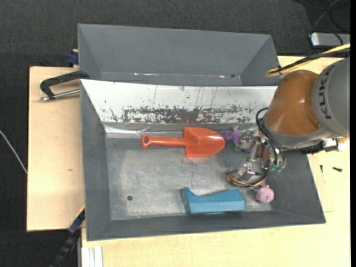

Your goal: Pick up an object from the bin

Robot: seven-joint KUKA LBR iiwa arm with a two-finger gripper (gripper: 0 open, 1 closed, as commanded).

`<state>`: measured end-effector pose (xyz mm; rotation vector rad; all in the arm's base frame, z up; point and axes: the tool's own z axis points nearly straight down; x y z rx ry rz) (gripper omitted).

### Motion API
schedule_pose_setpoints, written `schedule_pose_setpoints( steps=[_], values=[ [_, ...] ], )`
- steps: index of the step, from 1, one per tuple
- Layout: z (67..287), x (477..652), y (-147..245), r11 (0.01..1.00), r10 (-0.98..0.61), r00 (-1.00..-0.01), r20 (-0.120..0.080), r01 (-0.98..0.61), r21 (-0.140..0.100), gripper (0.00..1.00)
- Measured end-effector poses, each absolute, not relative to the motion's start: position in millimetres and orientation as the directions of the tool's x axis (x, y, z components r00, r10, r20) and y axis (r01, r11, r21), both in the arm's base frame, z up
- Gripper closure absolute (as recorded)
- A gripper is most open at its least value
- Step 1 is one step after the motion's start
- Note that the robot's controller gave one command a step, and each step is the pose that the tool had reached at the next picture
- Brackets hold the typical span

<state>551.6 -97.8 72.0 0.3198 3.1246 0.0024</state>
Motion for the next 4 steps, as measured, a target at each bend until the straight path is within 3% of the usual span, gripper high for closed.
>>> schedule_pose_setpoints(
  steps=[2, 4],
  values=[
    [72, 544.6, -92, 0.963, 0.271, -0.963, -0.006, 0.271, 0.002, 0.00],
    [77, 510.6, -109, 0.959, 0.284, -0.959, -0.010, 0.284, 0.002, 0.00]
  ],
)
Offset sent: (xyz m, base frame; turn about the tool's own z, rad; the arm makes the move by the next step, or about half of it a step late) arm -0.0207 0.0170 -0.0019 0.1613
